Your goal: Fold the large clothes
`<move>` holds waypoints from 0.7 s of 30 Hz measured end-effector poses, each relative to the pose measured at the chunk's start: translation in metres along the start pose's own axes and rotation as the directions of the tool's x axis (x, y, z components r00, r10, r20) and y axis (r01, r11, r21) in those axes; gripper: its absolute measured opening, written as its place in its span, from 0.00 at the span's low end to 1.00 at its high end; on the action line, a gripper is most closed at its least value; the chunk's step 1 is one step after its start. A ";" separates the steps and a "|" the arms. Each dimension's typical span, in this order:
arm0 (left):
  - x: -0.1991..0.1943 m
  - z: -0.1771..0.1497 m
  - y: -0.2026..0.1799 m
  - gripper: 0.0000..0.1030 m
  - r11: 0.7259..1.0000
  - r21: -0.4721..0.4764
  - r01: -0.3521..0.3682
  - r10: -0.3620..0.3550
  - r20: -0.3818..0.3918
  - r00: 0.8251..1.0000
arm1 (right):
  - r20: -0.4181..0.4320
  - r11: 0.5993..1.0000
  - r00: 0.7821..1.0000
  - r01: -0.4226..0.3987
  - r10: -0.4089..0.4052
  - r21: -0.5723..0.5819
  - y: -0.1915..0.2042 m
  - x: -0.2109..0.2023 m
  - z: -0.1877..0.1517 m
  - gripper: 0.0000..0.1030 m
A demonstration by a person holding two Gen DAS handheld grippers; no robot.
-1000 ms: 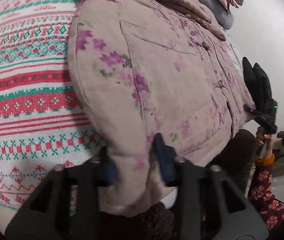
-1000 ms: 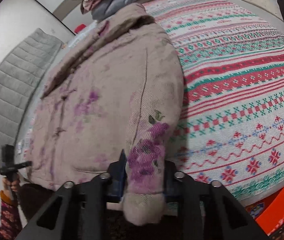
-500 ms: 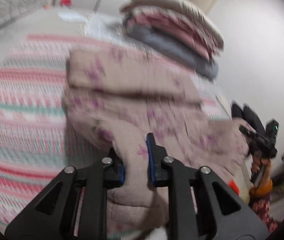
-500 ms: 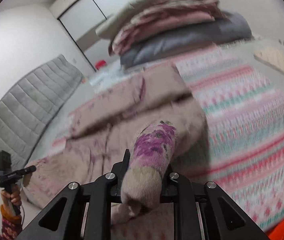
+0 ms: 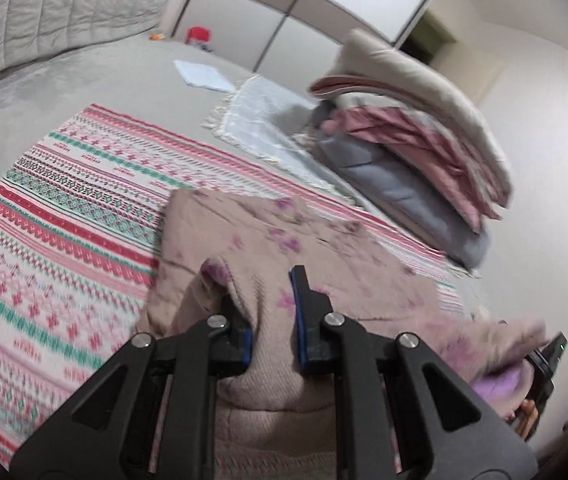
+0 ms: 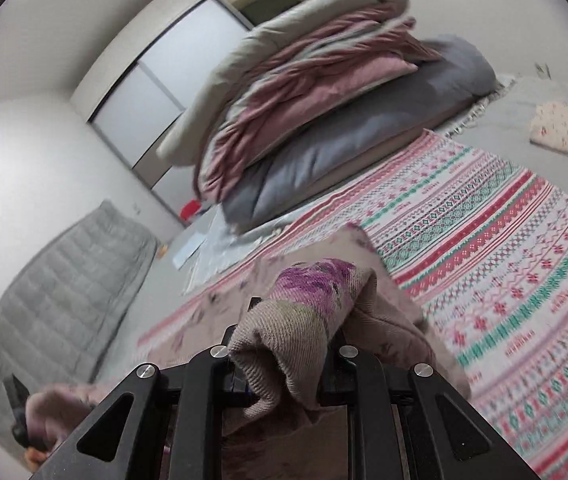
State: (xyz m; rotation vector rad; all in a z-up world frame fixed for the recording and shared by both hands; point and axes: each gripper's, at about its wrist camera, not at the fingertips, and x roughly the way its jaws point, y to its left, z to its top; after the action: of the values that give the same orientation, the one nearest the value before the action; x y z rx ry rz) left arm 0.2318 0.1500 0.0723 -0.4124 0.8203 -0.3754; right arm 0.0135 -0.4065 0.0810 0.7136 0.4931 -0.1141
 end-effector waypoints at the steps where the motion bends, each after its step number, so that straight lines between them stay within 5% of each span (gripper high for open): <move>1: 0.014 0.005 0.004 0.17 1.000 -0.006 -0.018 0.018 -0.011 1.000 | 0.001 1.000 1.000 0.003 -0.003 0.016 -0.005 0.009 0.005 0.19; 8: 0.124 0.004 0.024 0.20 0.989 0.049 -0.138 0.144 -0.125 0.982 | -0.089 0.996 0.992 0.089 -0.087 0.020 -0.045 0.100 0.017 0.24; 11: 0.145 -0.010 0.028 0.20 0.986 0.068 -0.155 0.161 -0.114 0.980 | -0.109 0.994 0.988 0.111 -0.113 -0.018 -0.058 0.124 0.004 0.27; 16: 0.130 -0.015 0.020 0.22 0.980 0.132 -0.149 0.159 -0.066 0.985 | -0.147 0.998 0.987 0.057 -0.062 -0.037 -0.062 0.122 0.006 0.36; 21: 0.095 -0.004 0.017 0.31 0.984 0.178 -0.032 0.044 -0.063 0.997 | -0.112 0.999 0.993 -0.031 0.035 0.029 -0.061 0.088 0.026 0.52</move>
State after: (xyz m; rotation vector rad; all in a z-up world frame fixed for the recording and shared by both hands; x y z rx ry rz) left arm 0.2912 0.1188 0.0022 -0.2190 0.8514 -0.4243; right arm 0.0851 -0.4638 0.0194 0.7575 0.5885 -0.0496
